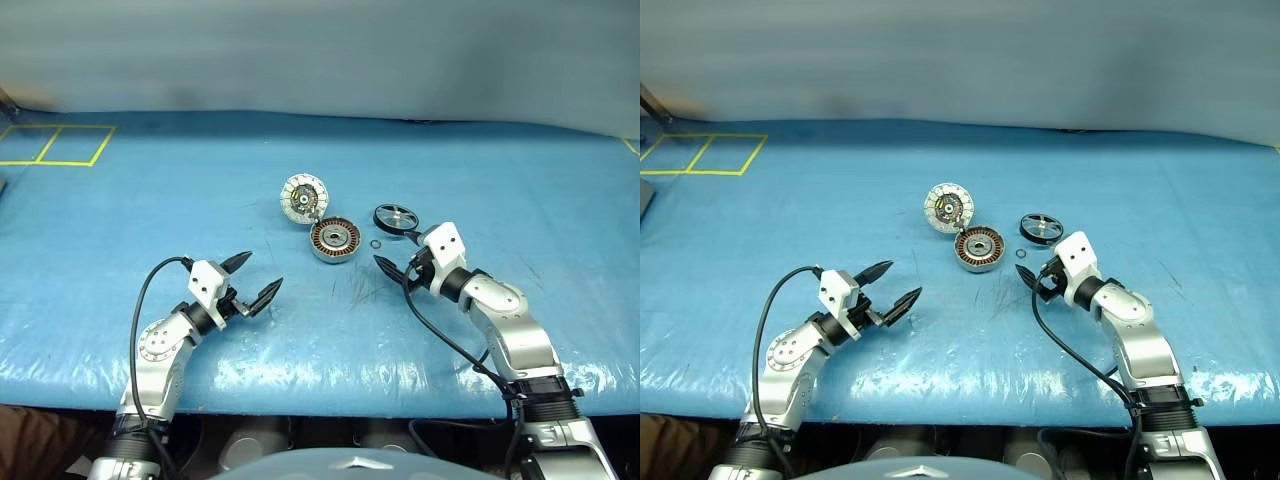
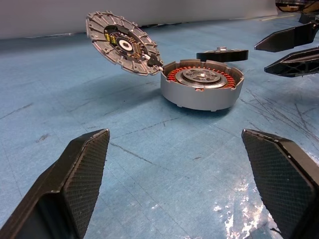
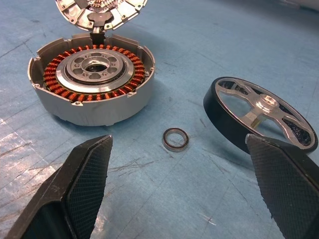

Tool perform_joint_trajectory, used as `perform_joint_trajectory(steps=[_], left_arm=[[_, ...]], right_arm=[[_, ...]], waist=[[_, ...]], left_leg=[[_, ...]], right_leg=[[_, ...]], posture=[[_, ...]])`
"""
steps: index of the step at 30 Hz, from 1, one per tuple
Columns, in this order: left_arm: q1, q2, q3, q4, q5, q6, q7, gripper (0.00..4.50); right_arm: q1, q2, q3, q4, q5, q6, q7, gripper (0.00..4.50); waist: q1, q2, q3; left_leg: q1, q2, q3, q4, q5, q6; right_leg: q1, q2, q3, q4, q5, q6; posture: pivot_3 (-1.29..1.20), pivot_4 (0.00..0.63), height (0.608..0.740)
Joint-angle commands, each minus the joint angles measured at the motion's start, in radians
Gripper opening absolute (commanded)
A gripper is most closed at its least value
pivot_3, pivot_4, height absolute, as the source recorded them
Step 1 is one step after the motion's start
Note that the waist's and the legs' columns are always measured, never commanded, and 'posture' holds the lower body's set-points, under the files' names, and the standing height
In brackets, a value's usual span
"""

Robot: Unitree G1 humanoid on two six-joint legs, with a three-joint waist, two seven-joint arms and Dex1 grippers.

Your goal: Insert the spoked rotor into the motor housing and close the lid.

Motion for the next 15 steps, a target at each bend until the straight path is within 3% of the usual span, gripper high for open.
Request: perform_joint_trajectory(steps=[1, 15], left_arm=[[-0.003, 0.007, 0.005, -0.034, 0.0, -0.011, 0.001, 4.5], [-0.008, 0.017, 0.006, -0.036, -0.001, -0.007, -0.004, 4.5]], right_arm=[[-0.015, 0.003, -0.015, -0.019, 0.009, -0.009, 0.005, 4.47], [-0.018, 0.008, -0.016, -0.009, 0.013, -0.042, 0.028, 4.47]], waist=[[0.0, 0.0, 0.0], [0.0, 0.0, 0.0]], left_leg=[[0.0, 0.0, 0.0, 0.0, 0.0, 0.0], [0.0, 0.0, 0.002, 0.0, 0.0, 0.0]], right_leg=[[0.0, 0.0, 0.0, 0.0, 0.0, 0.0], [0.0, 0.0, 0.002, 0.0, 0.001, 0.0]], posture=[[0.0, 0.15, 0.74], [0.0, 0.15, 0.74]])
